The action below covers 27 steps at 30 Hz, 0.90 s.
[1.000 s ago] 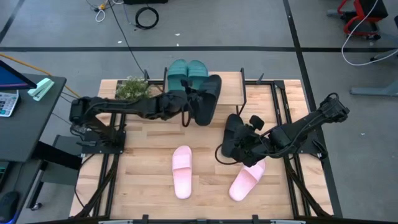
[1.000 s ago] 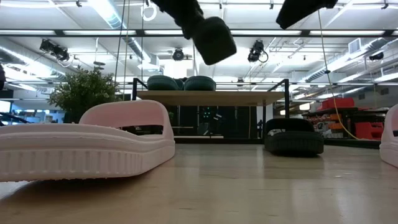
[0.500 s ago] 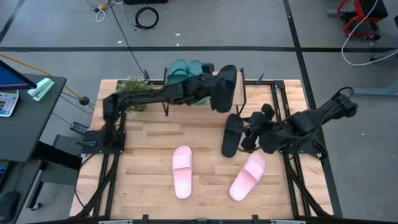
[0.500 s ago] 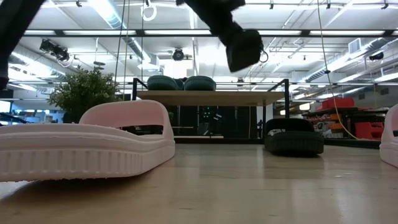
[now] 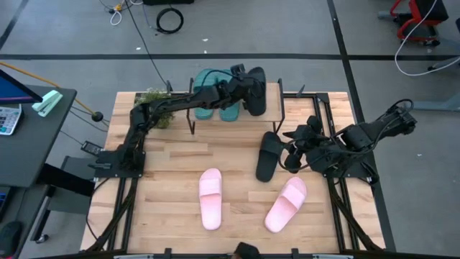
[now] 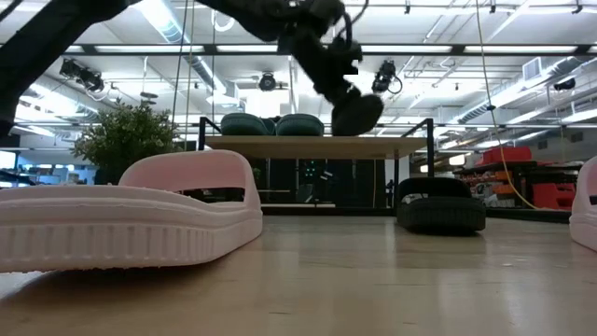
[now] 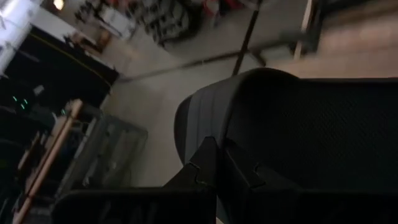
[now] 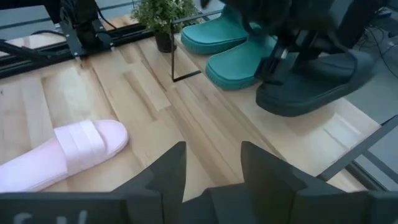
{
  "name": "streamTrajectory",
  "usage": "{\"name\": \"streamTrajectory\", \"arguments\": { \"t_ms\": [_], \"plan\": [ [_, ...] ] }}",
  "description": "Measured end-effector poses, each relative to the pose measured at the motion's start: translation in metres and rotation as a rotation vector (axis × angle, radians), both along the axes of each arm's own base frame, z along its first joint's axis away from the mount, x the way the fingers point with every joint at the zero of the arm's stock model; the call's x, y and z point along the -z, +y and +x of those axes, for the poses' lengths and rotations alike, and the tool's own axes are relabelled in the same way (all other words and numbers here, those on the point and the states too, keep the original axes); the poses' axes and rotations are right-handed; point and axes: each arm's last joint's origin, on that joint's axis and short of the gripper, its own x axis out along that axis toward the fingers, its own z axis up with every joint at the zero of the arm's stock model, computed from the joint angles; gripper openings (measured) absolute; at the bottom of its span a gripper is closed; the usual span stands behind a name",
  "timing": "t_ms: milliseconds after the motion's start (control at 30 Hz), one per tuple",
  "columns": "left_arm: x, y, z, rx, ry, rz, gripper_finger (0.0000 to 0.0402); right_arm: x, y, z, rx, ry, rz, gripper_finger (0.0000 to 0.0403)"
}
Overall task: Pick and place slides into the shelf
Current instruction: Put the bottom black slide on the shelf
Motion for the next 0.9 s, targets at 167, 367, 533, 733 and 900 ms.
{"name": "streamTrajectory", "arguments": {
  "t_ms": [167,367,533,733,900],
  "plan": [
    [0.006,0.013,-0.004,-0.045,-0.023,-0.039,0.0011,0.0,0.0,0.0,-0.001,0.002,0.0,0.016],
    [0.022,0.02,-0.003,-0.064,0.032,-0.071,0.0011,0.0,0.0,0.0,-0.001,0.002,-0.001,0.016],
    [0.026,0.017,-0.001,-0.06,0.07,-0.052,0.0011,0.0,0.0,0.0,-0.01,0.01,-0.012,0.016],
    [0.02,0.01,0.0,-0.099,0.129,0.006,0.0011,0.0,0.0,0.0,-0.011,0.011,-0.014,0.016],
    [0.019,0.003,0.001,-0.115,0.168,0.018,0.0011,0.0,0.0,0.0,-0.011,0.011,-0.014,0.016]
  ]
}}
